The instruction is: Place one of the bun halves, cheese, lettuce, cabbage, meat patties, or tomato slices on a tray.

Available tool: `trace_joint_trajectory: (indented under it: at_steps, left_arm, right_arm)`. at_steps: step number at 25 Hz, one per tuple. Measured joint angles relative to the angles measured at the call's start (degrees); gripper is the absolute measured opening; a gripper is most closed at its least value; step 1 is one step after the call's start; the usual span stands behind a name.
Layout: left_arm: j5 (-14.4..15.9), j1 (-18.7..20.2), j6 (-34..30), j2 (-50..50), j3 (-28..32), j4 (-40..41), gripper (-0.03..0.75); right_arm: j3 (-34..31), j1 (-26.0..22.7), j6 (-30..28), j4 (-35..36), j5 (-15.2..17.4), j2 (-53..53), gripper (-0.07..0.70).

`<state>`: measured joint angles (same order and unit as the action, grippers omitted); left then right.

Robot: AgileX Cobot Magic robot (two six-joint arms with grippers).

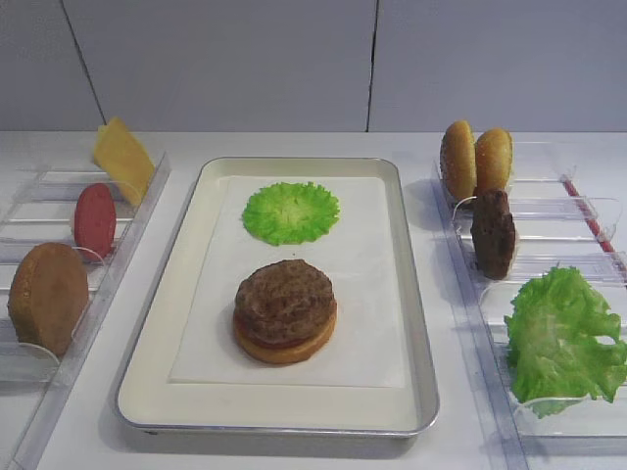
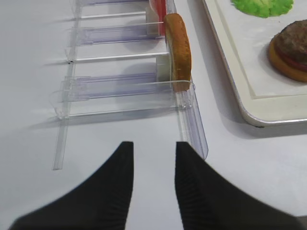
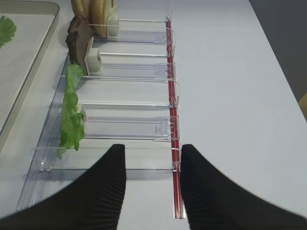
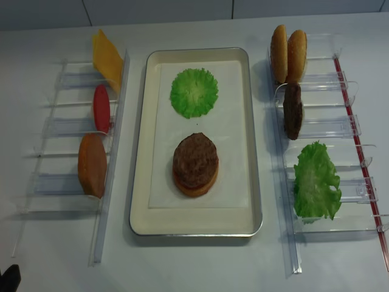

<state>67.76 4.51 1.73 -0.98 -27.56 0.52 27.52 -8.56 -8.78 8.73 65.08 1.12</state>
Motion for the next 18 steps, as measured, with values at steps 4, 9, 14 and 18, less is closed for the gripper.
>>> trace_joint_trajectory:
  at_steps: [4,9,14,18]
  left_arm:
    - [0.0,0.0,0.0,0.0,0.0,0.0,0.2]
    - [0.0,0.0,0.0,0.0,0.0,0.0,0.2]
    - [0.0,0.0,0.0,0.0,0.0,0.0,0.2]
    - [0.0,0.0,0.0,0.0,0.0,0.0,0.2]
  right_arm:
    - [0.0,0.0,-0.11,0.0,0.0,0.0,0.298]
    - [0.0,0.0,-0.22,0.0,0.0,0.0,0.298]
    - [0.0,0.0,-0.22,0.0,0.0,0.0,0.298]
    - [0.0,0.0,-0.22,0.0,0.0,0.0,0.298]
